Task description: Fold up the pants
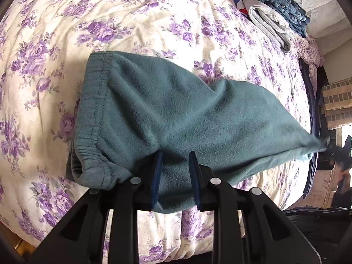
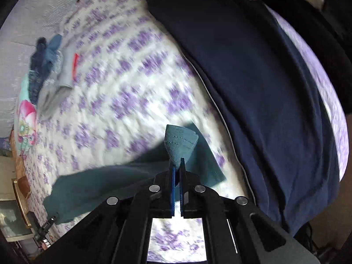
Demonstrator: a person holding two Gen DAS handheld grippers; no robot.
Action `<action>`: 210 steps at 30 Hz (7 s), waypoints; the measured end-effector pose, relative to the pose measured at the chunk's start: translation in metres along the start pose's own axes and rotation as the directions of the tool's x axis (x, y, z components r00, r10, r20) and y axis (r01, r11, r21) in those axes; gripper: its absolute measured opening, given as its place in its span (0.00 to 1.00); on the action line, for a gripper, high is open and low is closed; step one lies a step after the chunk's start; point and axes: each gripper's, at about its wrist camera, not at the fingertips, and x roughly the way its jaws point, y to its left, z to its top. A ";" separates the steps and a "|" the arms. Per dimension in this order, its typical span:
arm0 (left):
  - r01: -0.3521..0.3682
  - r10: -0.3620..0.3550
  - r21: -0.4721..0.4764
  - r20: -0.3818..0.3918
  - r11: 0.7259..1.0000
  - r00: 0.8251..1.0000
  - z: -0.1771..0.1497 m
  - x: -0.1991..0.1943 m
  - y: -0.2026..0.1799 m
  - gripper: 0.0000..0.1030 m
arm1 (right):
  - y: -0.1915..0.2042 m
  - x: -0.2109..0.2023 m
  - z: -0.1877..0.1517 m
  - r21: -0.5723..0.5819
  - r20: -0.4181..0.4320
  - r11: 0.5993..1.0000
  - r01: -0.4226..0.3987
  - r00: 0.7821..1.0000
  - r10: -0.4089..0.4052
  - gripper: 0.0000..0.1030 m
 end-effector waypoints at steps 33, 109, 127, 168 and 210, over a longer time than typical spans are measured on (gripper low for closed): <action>-0.035 0.035 0.022 -0.037 0.999 0.999 0.010 0.008 -0.004 0.23 | 0.021 0.025 0.065 -0.224 0.025 0.973 0.055 0.998 -0.051 0.04; 0.251 -0.245 0.093 -0.071 0.963 0.967 0.015 0.058 -0.087 0.36 | 0.424 0.162 -0.166 -0.805 -0.589 0.235 -0.545 0.782 -0.204 0.35; 0.260 -0.254 0.083 -0.080 0.962 0.964 0.015 0.054 -0.074 0.29 | 0.481 0.168 -0.127 -0.876 -0.428 0.232 -0.424 0.903 0.034 0.27; 0.255 -0.249 0.070 -0.083 0.964 0.965 0.018 0.059 -0.080 0.29 | 0.482 0.202 -0.157 -0.980 -0.144 0.151 -0.129 0.985 -0.094 0.07; 0.152 -0.144 0.136 -0.065 0.979 0.987 0.088 0.052 -0.160 0.01 | 0.221 0.069 -0.131 -0.568 -0.108 0.782 -0.258 0.965 0.240 0.66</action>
